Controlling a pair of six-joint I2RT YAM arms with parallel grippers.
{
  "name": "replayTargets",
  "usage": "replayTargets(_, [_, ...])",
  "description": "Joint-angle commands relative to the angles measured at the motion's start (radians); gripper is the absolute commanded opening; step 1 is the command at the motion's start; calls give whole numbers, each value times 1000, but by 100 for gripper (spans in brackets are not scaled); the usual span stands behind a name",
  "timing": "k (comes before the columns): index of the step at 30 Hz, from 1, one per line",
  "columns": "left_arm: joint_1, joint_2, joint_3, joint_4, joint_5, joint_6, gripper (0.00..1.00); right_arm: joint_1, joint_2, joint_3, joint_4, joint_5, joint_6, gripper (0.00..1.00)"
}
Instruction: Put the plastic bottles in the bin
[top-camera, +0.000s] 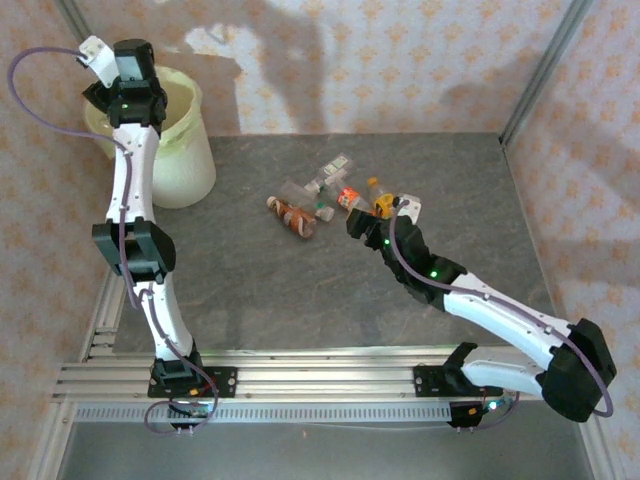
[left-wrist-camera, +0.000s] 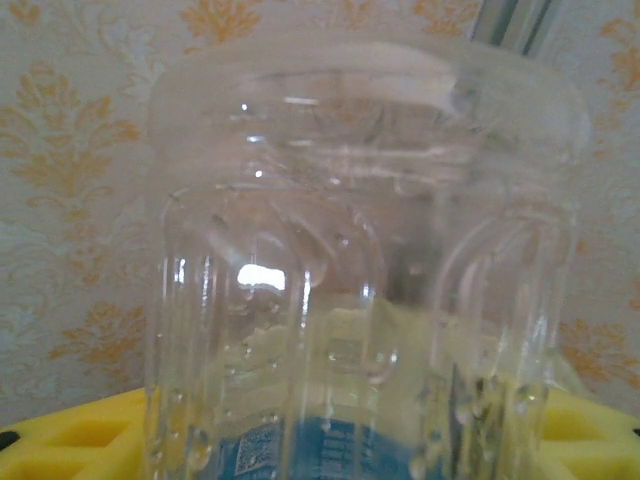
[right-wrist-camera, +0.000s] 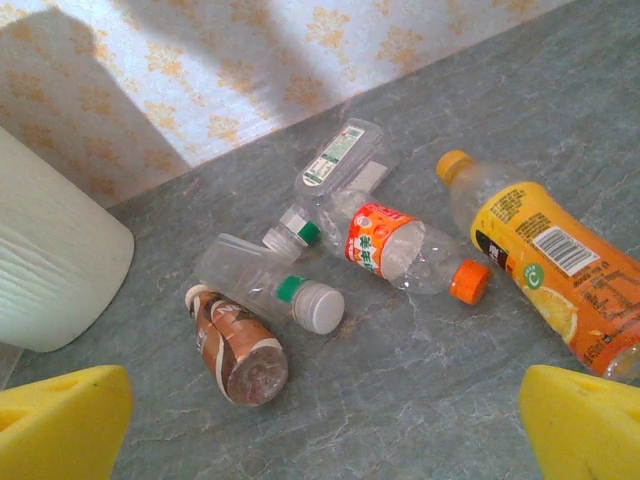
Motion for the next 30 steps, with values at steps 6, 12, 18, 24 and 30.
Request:
replayTargets(6, [11, 73, 143, -206, 40, -87, 90, -2, 25, 29, 5, -4, 25, 99])
replayTargets(12, [10, 20, 133, -245, 103, -154, 98, -2, 30, 31, 4, -6, 24, 99])
replayTargets(18, [9, -102, 0, -215, 307, -251, 100, -23, 33, 27, -24, 66, 85, 99])
replayTargets(24, [-20, -334, -340, -8, 569, -311, 100, -133, 85, 94, -169, -50, -77, 99])
replayTargets(30, [-58, -497, -599, 175, 818, -350, 100, -277, 205, 208, -353, -211, -325, 100])
